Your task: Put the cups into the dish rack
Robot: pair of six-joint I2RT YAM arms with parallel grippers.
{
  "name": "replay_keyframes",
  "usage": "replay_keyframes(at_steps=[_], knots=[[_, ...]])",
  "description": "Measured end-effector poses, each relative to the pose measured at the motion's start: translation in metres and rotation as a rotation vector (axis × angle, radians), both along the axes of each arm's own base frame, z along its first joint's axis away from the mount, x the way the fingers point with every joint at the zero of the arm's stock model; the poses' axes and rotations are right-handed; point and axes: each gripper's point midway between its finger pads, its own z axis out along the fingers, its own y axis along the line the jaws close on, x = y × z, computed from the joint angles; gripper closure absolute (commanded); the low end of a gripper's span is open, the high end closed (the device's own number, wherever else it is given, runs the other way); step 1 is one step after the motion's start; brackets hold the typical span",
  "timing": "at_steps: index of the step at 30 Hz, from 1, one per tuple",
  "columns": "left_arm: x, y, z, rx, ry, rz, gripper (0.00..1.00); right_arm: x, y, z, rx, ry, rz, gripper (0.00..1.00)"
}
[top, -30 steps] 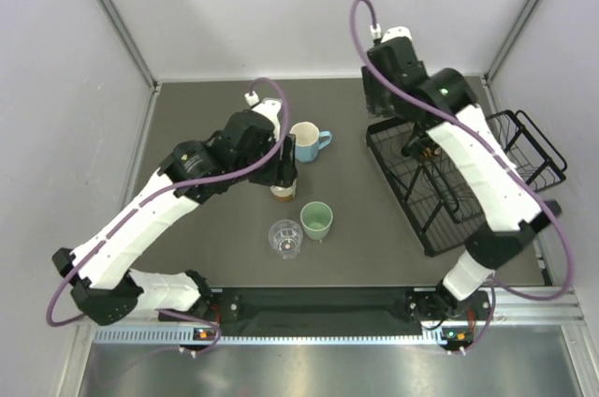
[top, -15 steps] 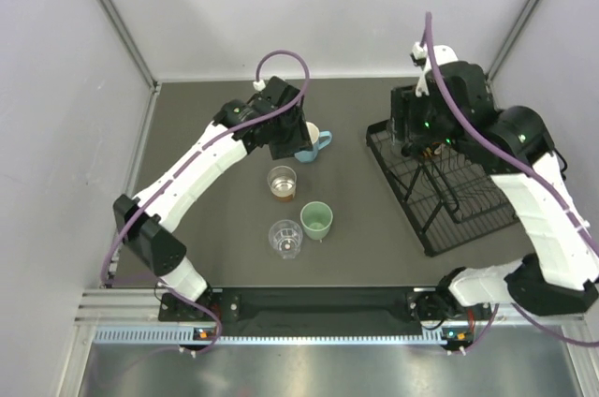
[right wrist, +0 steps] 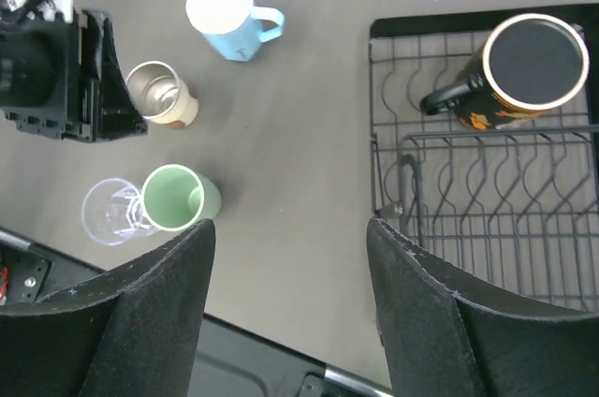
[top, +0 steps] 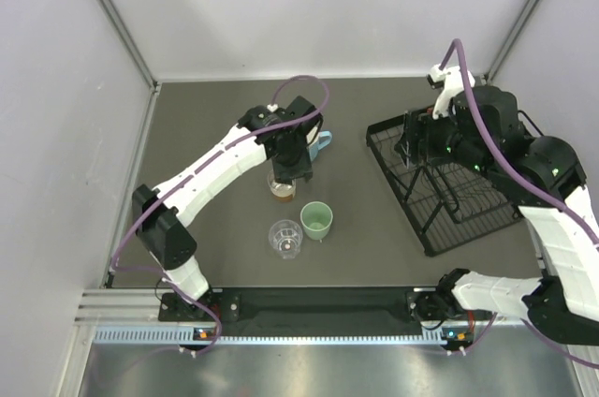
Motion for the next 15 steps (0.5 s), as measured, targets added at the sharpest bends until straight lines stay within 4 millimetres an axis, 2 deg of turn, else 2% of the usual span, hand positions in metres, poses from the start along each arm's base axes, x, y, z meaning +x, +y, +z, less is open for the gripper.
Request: replay_keyframes(at_steps=[5,8,12,15], knots=[[-0.023,0.031,-0.016,0.121,0.042,0.022,0.55,-0.001,0.004,-0.011,-0.018,0.014,0.034,0.32],[-0.029,0.041,-0.015,0.143,0.036,0.041,0.54,0.0,0.006,-0.017,-0.035,0.026,0.048,0.32],[-0.019,0.046,-0.01,0.141,0.008,0.064,0.52,0.001,0.01,-0.019,-0.035,0.032,0.067,0.32],[0.007,0.048,-0.006,0.084,-0.016,0.082,0.47,0.0,0.012,-0.019,-0.03,0.037,0.076,0.32]])
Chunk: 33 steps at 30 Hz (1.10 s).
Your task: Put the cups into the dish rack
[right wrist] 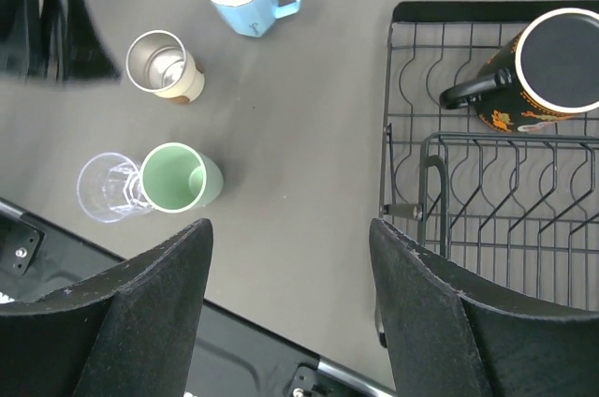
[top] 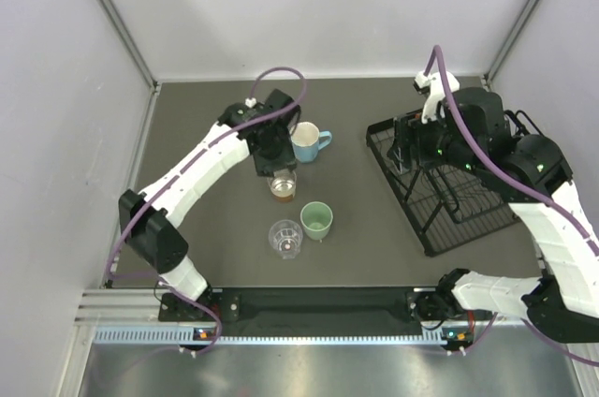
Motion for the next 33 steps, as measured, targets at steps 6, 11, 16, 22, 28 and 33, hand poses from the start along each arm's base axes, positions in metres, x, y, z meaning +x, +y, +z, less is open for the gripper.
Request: replay_keyframes(at_steps=[6,11,16,22,28,33], knots=[[0.068,0.016,0.006,-0.148,-0.071,0.111,0.43,-0.002,0.001,0.003,0.016,0.001,-0.002,0.32],[0.118,-0.025,0.021,-0.26,-0.11,0.177,0.4,-0.005,-0.003,0.008,0.032,-0.013,-0.013,0.32],[0.145,-0.08,0.019,-0.324,-0.126,0.219,0.39,-0.01,-0.011,0.015,0.05,-0.039,-0.03,0.32],[0.154,-0.09,0.002,-0.303,-0.134,0.26,0.43,-0.015,-0.017,0.02,0.064,-0.06,-0.039,0.31],[0.171,-0.083,0.003,-0.26,-0.193,0.263,0.43,-0.016,-0.017,0.019,0.07,-0.059,-0.043,0.3],[0.159,-0.057,0.012,-0.185,-0.25,0.237,0.43,-0.007,-0.004,0.014,0.076,-0.041,-0.025,0.31]])
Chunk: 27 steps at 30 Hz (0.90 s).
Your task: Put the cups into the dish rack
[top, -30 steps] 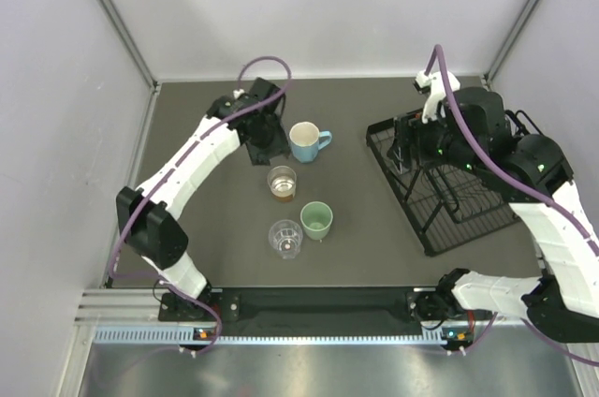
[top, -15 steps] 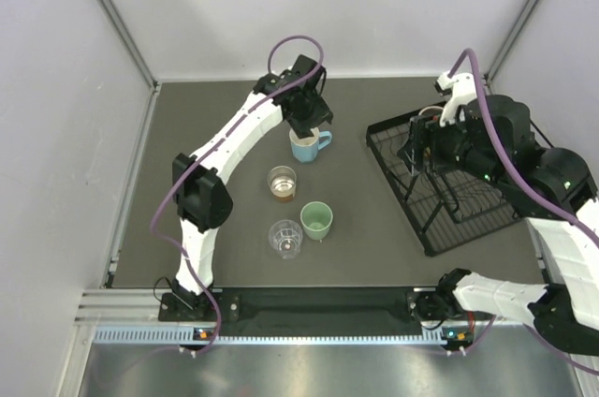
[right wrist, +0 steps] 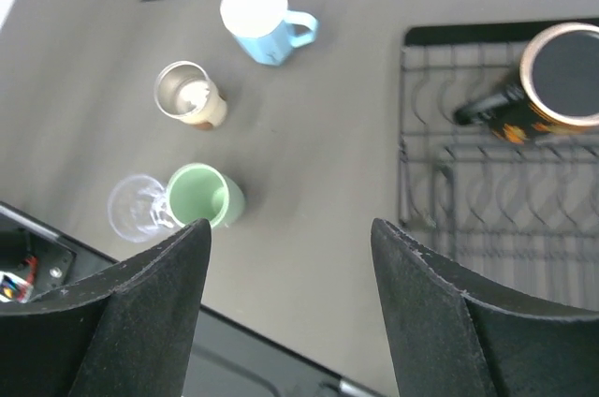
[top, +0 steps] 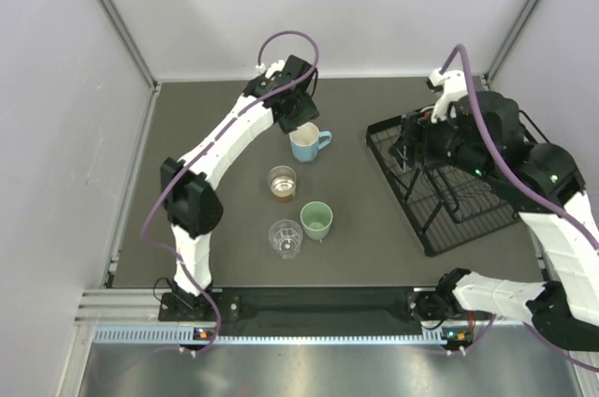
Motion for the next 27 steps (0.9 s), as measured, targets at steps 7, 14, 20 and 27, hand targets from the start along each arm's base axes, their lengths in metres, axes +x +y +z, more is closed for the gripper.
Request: replay_keyframes(at_steps=[7,14,20,27], knots=[[-0.041,0.064,0.072,0.051,-0.153,0.001,0.43,0.048,0.056,-0.025,0.016,0.093,0.008,0.33],[-0.091,0.128,0.116,0.06,-0.271,0.006,0.42,0.109,0.138,-0.068,-0.037,0.176,0.057,0.32],[-0.121,0.146,0.096,0.077,-0.228,-0.046,0.42,0.14,0.171,-0.1,-0.121,0.168,0.118,0.36],[-0.141,0.145,0.072,0.081,-0.169,-0.115,0.42,0.171,0.186,-0.145,-0.223,0.178,0.109,0.44]])
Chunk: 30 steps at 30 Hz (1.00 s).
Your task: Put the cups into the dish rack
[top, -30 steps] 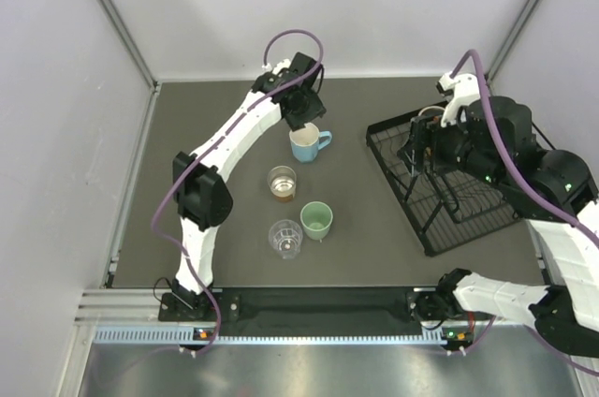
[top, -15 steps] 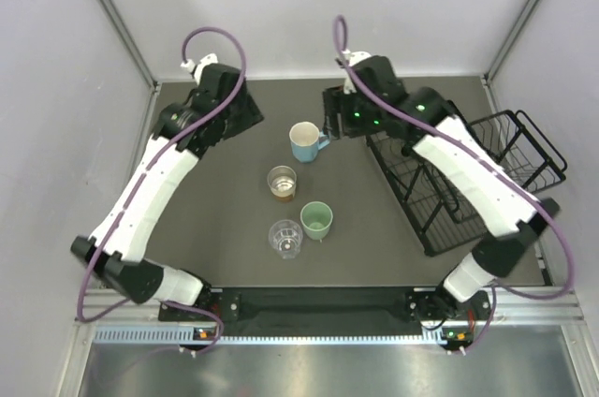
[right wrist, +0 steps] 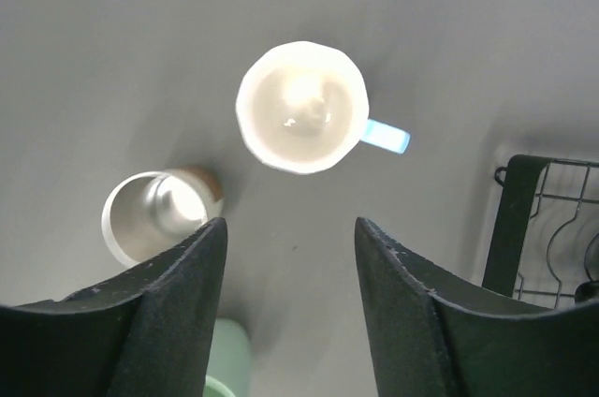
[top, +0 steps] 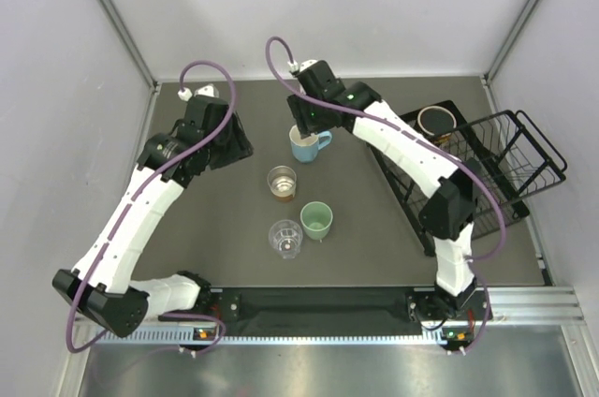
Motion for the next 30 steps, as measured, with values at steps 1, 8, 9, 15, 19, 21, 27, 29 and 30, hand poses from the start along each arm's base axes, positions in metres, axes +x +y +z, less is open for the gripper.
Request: replay_keyframes(at_steps=[1,8,9,15,19,21,27,29,30], knots=[[-0.001,-0.001,-0.001,0.001,0.004,-0.008,0.42,0.003,0.0,-0.005,-0.013,-0.001,-0.008,0.45],[-0.003,-0.003,-0.003,0.007,0.011,-0.04,0.43,0.029,0.005,-0.035,-0.092,-0.064,-0.096,0.46],[-0.003,-0.003,-0.004,0.009,0.011,-0.044,0.43,0.032,0.005,-0.038,-0.101,-0.073,-0.106,0.46],[-0.004,-0.004,-0.005,0.012,0.016,-0.058,0.43,0.053,0.005,-0.054,-0.151,-0.122,-0.155,0.48],[-0.004,-0.002,-0.007,0.019,0.022,-0.061,0.43,0.061,0.006,-0.059,-0.167,-0.146,-0.165,0.56],[-0.005,-0.002,-0.009,0.024,0.028,-0.063,0.43,0.065,0.006,-0.063,-0.169,-0.15,-0.165,0.58],[-0.009,0.001,-0.013,0.031,0.044,-0.06,0.43,0.079,0.004,-0.082,-0.188,-0.142,-0.141,0.57],[-0.01,0.002,-0.014,0.033,0.048,-0.059,0.43,0.081,0.002,-0.086,-0.196,-0.136,-0.139,0.56],[-0.01,0.002,-0.014,0.033,0.048,-0.059,0.43,0.082,0.002,-0.087,-0.197,-0.136,-0.139,0.55]])
